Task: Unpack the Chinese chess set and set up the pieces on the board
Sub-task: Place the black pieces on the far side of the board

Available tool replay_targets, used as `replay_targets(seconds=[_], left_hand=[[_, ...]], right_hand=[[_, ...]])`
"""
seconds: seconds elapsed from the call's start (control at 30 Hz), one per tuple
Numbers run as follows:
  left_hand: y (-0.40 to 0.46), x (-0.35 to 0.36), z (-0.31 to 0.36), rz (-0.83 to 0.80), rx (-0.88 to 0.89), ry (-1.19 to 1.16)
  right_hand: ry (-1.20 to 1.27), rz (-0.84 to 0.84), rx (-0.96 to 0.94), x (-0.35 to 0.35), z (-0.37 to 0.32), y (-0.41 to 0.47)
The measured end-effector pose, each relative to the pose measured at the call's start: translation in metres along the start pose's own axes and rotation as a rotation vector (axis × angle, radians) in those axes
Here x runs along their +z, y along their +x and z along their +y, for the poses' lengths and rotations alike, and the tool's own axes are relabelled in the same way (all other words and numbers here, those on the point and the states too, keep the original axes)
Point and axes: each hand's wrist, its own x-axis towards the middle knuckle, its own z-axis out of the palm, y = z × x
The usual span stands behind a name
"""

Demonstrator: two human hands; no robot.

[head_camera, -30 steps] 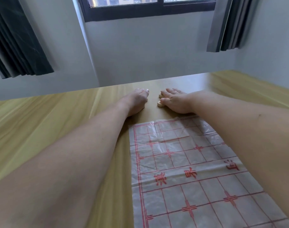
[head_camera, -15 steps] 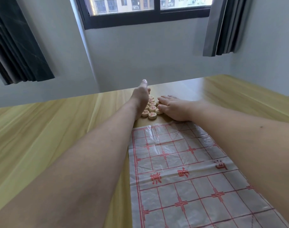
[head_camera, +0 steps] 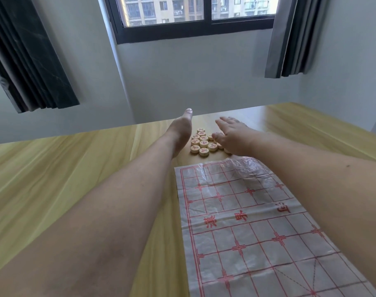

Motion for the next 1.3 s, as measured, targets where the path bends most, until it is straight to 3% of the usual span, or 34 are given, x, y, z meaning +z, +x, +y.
replay_targets(seconds=[0.8, 1.13, 1.3], left_hand=[[-0.233, -0.062, 0.027, 0.002, 0.169, 0.184], [-0.345, -0.058, 0.0, -0.09, 0.191, 0.314], [-0.375, -0.045, -0.033, -0.106, 0.218, 0.322]], right_hand=[[0.032, 0.072, -0.052, -0.029, -0.088, -0.217], [0.266, 0.095, -0.026, -0.021, -0.089, -0.327], [0.416, 0.215, -0.038, -0.004, -0.076, -0.378]])
